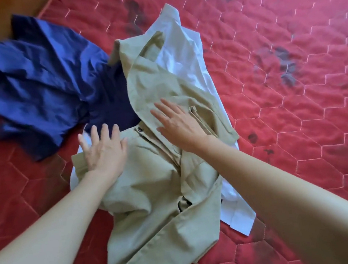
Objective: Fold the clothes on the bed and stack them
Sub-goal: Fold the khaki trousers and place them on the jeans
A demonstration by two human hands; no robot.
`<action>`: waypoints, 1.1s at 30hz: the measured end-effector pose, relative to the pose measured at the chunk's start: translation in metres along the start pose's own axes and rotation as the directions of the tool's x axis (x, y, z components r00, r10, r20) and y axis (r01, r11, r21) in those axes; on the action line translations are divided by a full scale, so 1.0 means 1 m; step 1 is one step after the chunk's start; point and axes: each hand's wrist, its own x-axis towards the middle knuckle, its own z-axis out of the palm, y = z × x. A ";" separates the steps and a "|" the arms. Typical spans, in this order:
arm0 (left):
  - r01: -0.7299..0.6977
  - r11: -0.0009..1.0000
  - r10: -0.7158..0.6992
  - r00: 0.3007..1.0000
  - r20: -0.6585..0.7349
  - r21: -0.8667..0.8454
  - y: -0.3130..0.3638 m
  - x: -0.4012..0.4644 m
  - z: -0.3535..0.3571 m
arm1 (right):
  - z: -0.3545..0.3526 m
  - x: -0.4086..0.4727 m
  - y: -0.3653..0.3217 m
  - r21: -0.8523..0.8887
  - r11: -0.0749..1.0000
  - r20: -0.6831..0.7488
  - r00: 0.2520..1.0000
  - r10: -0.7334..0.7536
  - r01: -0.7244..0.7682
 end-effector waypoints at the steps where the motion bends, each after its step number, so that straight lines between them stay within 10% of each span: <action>1: 0.007 1.000 -0.006 1.000 0.003 -0.006 -0.010 -0.003 0.001 | 0.004 0.015 -0.008 -0.041 0.997 0.068 0.995 -0.068 0.070; 6: 0.043 0.999 -0.042 0.985 0.169 -0.006 -0.049 -0.013 -0.006 | 0.015 0.074 -0.033 -0.237 0.896 0.449 0.861 -0.241 0.374; 12: 0.074 0.905 0.003 0.984 0.179 -0.420 -0.068 -0.019 -0.027 | 0.006 0.094 -0.035 -0.246 0.831 0.624 0.738 -0.258 0.499; 24: 0.163 0.710 -0.145 0.986 0.084 -0.685 -0.051 -0.098 -0.036 | -0.049 0.010 -0.031 -0.405 0.812 0.349 0.892 -0.288 0.421; 33: -0.101 0.763 -0.184 0.913 -0.364 -0.638 -0.039 -0.168 -0.125 | -0.133 -0.112 -0.067 -0.331 0.895 0.163 0.952 -0.258 0.299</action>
